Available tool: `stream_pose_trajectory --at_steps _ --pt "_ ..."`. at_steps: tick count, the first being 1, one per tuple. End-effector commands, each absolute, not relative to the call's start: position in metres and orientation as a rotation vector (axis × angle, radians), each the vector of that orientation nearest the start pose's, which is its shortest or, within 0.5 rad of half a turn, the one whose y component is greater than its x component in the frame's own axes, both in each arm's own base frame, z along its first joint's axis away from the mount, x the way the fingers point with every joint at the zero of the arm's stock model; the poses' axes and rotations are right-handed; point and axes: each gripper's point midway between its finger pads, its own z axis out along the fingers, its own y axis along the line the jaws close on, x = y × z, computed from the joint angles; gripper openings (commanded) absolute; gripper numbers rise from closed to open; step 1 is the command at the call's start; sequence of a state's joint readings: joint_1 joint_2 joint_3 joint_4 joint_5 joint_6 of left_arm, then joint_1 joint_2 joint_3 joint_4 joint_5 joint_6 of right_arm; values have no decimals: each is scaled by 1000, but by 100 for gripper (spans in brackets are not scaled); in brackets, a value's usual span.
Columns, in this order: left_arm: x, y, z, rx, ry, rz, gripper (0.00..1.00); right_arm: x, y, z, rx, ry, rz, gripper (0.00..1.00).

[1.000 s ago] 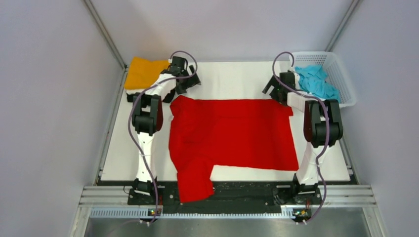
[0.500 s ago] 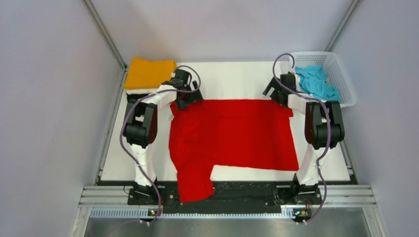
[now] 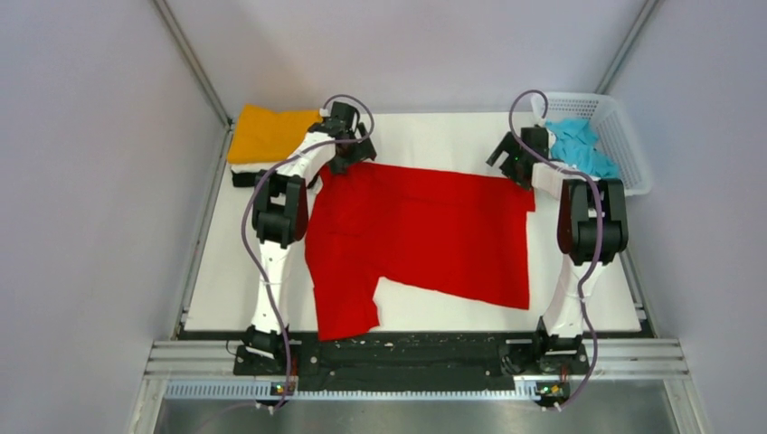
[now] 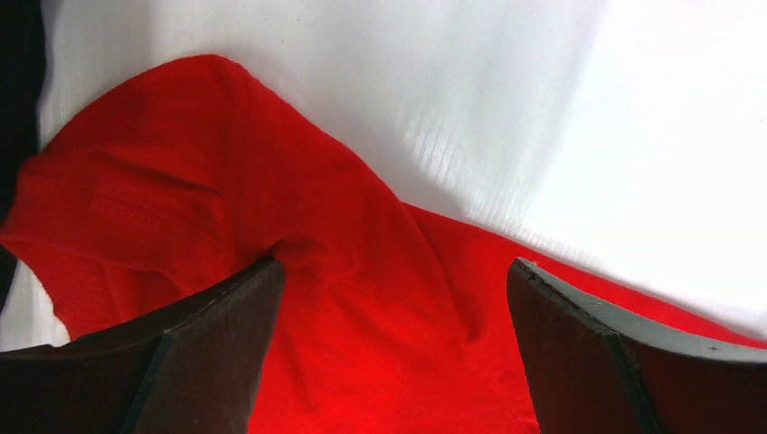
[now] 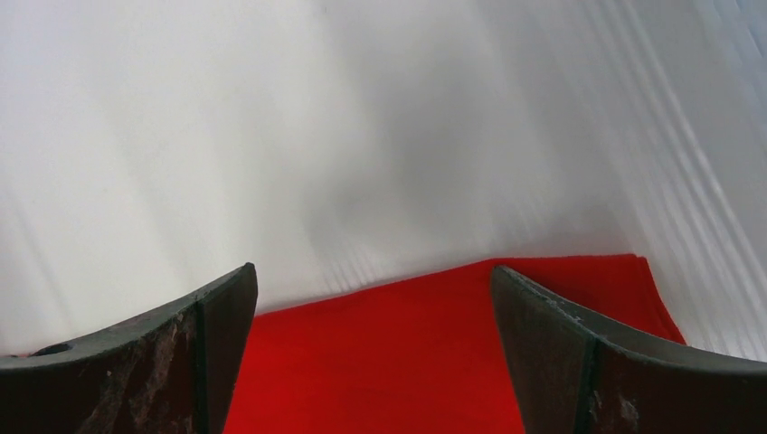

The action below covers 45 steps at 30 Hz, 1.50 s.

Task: Fold and stack the t-shirts
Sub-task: Fold the flattened tshirt in 1/3 of the way, then grab the side of the flattened tshirt furthest away from the robot with both arms

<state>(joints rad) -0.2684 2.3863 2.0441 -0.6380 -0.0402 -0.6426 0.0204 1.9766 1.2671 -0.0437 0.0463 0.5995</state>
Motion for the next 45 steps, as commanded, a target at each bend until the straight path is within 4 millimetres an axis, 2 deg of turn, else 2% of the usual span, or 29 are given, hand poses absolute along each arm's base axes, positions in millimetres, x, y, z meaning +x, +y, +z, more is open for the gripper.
stream_pose_trajectory --at_steps 1,4,6,8,9,11,13,15,16,18,20,24,25,28,29,32,33,34,36,39,42,45 --pt "550 -160 -6 -516 2597 -293 99 521 -15 27 773 2244 140 99" --pt "556 -161 14 -501 2558 -313 99 534 -8 38 715 2241 180 99" --pt "562 -170 40 -464 2523 -384 99 538 1 56 643 2222 189 99" --pt "568 -175 77 -428 2472 -428 99 539 6 80 583 2194 193 99" --pt "570 -177 99 -408 2440 -452 99 539 21 94 528 2183 214 99" --pt "568 -182 143 -365 2376 -495 99 535 36 125 443 2152 231 99" --pt "554 -183 179 -335 2337 -498 99 526 48 153 377 2124 225 99" --pt "530 -181 202 -316 2323 -476 99 510 56 174 350 2098 242 99" --pt "514 -181 207 -307 2327 -467 99 501 61 183 336 2085 261 99" --pt "475 -179 214 -289 2347 -470 99 476 68 185 315 2091 274 99" --pt "429 -173 207 -296 2378 -452 99 451 74 194 297 2075 312 99" --pt "335 -156 175 -331 2425 -365 99 404 83 181 269 2108 393 99" --pt "308 -157 174 -319 2420 -360 99 390 84 177 264 2126 400 99" --pt "236 -154 138 -268 2517 -326 99 348 85 166 271 2149 394 99" --pt "209 -143 118 -270 2578 -255 99 333 84 163 299 2159 394 99" --pt "147 -114 83 -313 2708 -91 98 288 67 144 408 2204 334 99" --pt "126 -112 69 -313 2766 -93 98 276 63 134 447 2217 319 99" --pt "111 -122 60 -278 2815 -163 94 263 59 126 475 2229 306 99" --pt "91 -140 49 -248 2875 -277 89 244 52 114 530 2248 289 99" --pt "78 -143 39 -248 2911 -241 84 227 44 106 582 2241 260 99" --pt "80 -136 28 -275 2900 -151 79 218 33 103 650 2211 217 99" --pt "91 -149 19 -277 2858 -219 70 219 39 108 690 2179 282 99"
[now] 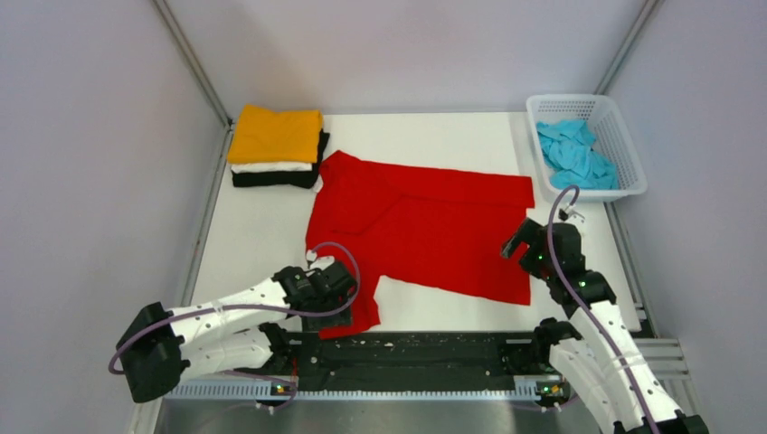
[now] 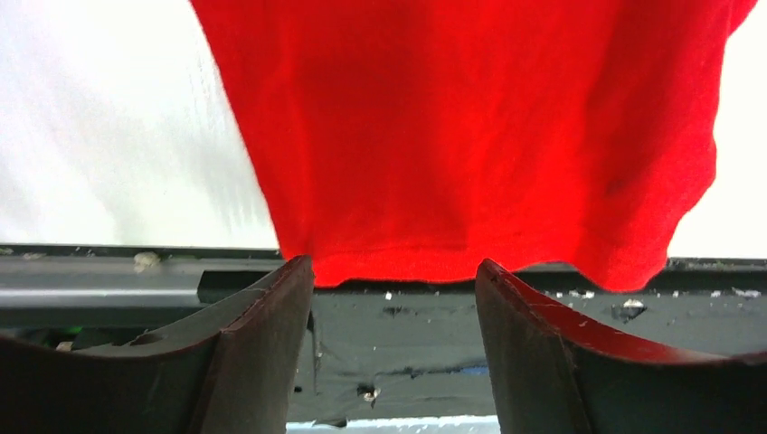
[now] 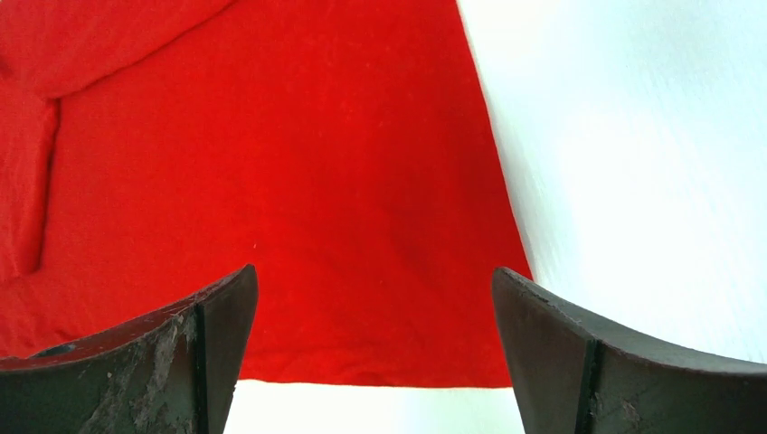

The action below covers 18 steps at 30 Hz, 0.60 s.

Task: Fold and stack the t-shirts
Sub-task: Grab the side of the flattened tshirt furthest away from the robot with both arms

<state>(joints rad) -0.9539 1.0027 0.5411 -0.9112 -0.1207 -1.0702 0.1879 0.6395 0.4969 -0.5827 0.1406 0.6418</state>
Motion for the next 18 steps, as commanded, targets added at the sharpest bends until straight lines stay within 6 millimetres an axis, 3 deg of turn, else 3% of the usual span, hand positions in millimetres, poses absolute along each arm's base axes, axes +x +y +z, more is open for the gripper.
stream_pose_trajectory --at_steps 1,4,6,8,10,13,18 --pt "91 -152 14 -270 2861 -239 66 220 42 110 692 2173 302 99" --pt "87 -148 4 -279 2897 -178 51 219 37 109 717 2174 270 99" --pt "86 -136 0 -300 2895 -83 49 217 31 109 734 2175 233 99" --pt "87 -138 -1 -300 2891 -96 49 214 30 110 750 2183 225 99" --pt "91 -140 -4 -294 2877 -104 39 212 34 107 760 2198 252 98" --pt "98 -146 -2 -286 2859 -105 1 204 46 92 772 2259 293 96" --pt "112 -159 9 -229 2820 -151 0 197 71 75 649 2388 183 95"
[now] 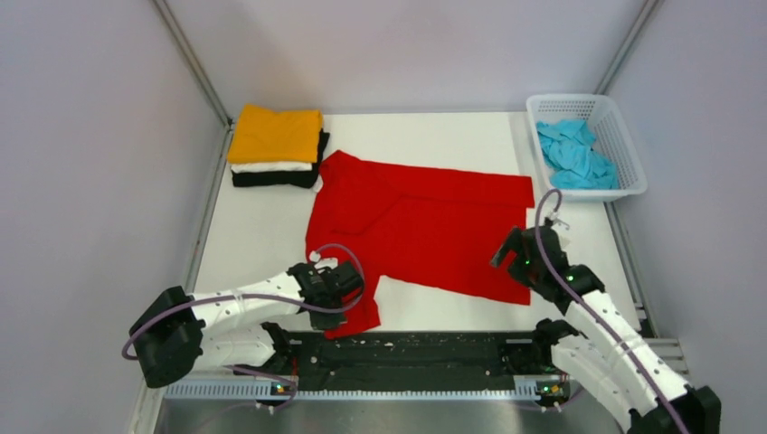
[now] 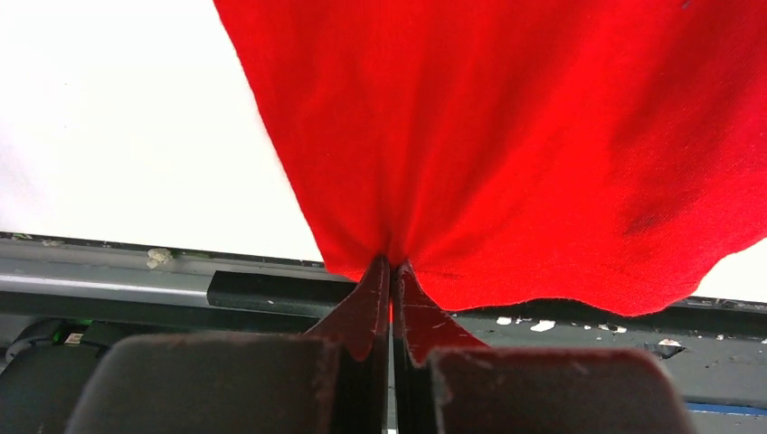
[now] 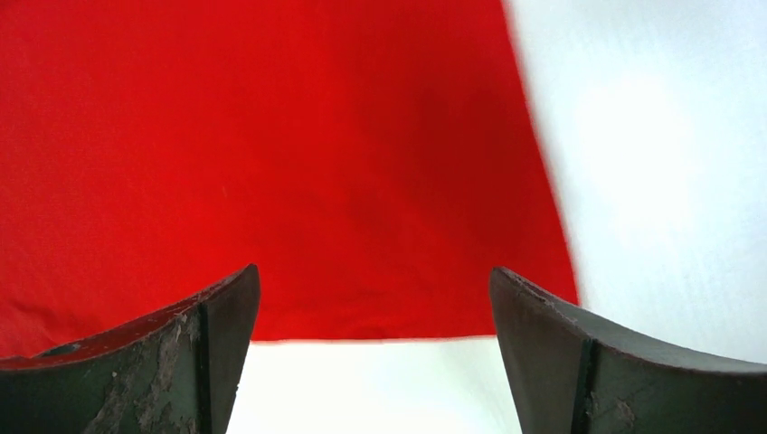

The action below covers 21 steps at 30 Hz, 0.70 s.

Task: Fold and stack the t-shirts
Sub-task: Grab the side of the flattened tshirt furthest away from the robot with both arms

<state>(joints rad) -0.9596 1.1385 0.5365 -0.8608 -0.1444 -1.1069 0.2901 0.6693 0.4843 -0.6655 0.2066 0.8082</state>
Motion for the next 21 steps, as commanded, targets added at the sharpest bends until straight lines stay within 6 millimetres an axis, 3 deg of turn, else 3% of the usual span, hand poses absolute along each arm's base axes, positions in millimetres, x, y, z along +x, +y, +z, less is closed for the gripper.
stream_pose_trajectory --at_steps 1,5,11,21 --pt "114 -160 13 -220 2809 -152 0 195 81 76 594 2409 151 95" --pt "121 -159 29 -192 2770 -158 0 180 84 71 619 2451 29 96" --pt "125 -166 42 -122 2737 -236 0 147 75 40 896 2443 98 93" --pt "143 -170 64 -71 2681 -249 0 132 61 21 1095 2373 107 86"
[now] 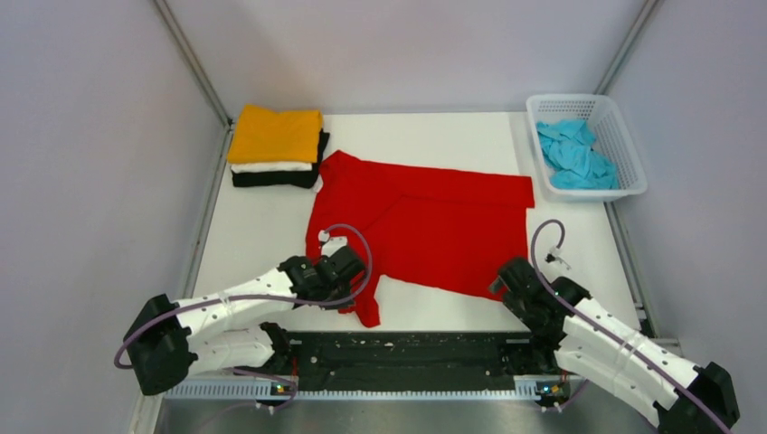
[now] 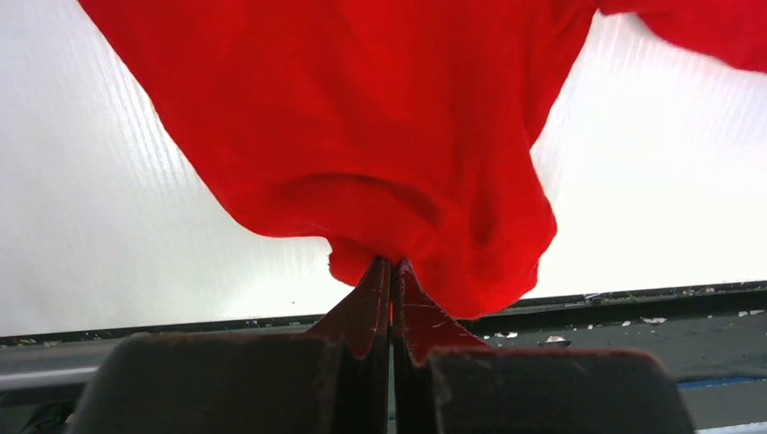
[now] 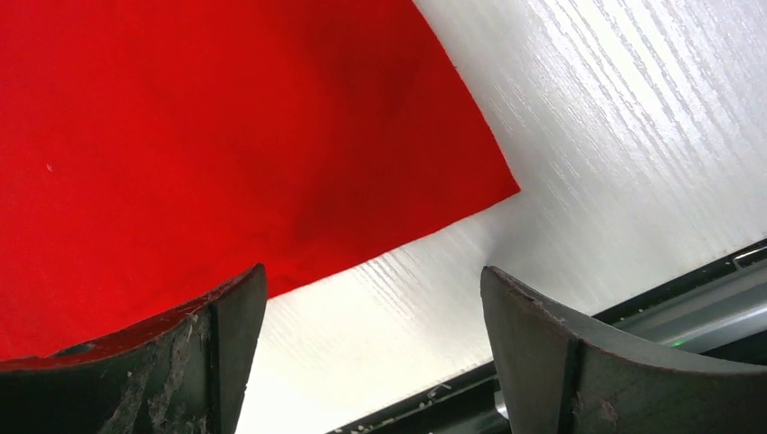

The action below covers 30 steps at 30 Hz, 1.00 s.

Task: Fold and stack the t-shirts
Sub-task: Grab the side of the flattened tshirt furthest away from the robot with both arms

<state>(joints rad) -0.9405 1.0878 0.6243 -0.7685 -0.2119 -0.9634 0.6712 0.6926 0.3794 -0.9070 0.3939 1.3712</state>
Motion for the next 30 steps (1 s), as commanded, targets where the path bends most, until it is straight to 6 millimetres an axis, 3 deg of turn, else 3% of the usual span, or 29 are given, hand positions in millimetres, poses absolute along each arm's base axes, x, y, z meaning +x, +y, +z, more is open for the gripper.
stream_pose_trajectory --at_steps 1,7,12,15,20,22,24,30 --pt "145 -170 66 -76 2673 -250 0 132 59 19 1100 2363 99 84" --pt "155 -169 75 -114 2630 -271 0 142 51 13 1121 2284 82 68" --pt "158 -171 76 -108 2632 -289 0 151 45 15 1088 2238 42 42" --pt "163 -173 80 -112 2626 -293 0 155 46 12 1058 2237 31 39" --pt "168 -172 82 -122 2619 -290 0 159 45 11 1026 2237 5 25" --pt "172 -173 85 -123 2612 -296 0 160 43 11 1019 2229 -2 17" --pt "175 -173 88 -130 2603 -298 0 162 44 13 1002 2223 12 0" --pt "199 -173 108 -139 2536 -330 0 178 51 36 886 2204 42 0"
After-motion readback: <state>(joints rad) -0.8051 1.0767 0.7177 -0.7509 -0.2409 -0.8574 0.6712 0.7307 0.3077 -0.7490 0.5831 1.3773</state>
